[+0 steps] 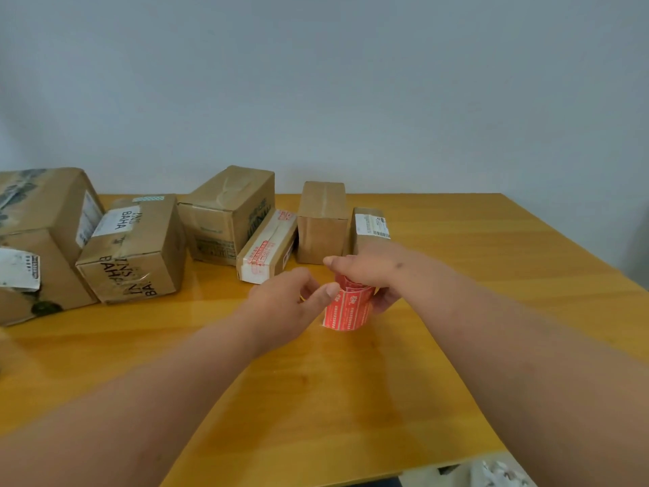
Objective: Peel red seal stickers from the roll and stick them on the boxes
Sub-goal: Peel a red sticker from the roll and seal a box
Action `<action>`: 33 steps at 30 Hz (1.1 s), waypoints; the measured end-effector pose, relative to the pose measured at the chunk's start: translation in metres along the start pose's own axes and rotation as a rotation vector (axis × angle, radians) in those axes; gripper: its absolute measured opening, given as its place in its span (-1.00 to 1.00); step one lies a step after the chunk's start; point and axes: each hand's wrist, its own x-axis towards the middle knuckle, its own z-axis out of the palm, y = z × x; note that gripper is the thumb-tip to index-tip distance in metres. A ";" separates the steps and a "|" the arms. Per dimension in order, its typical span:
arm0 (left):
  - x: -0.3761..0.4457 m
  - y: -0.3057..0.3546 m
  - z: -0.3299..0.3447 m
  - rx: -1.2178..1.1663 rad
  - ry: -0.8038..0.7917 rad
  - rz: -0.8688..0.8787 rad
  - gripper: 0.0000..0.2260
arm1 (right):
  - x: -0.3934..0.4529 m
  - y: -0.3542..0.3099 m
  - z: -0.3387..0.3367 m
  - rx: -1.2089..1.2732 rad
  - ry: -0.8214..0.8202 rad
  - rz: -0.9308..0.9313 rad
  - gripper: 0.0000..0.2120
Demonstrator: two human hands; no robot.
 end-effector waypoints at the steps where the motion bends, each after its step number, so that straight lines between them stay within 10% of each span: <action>1: -0.001 0.001 0.001 -0.025 -0.004 0.007 -0.46 | -0.002 0.001 -0.002 0.007 -0.004 -0.003 -0.49; 8: 0.001 0.009 0.010 -0.013 0.017 0.019 -0.68 | -0.006 0.008 -0.012 -0.100 0.074 -0.019 -0.41; 21: 0.000 0.013 0.013 -0.251 0.014 0.058 -0.89 | -0.013 0.026 -0.009 -0.058 0.432 -0.445 -0.87; 33: -0.005 0.001 -0.021 -0.283 -0.129 -0.042 -0.93 | -0.034 0.020 0.002 -0.170 0.218 -0.678 -0.90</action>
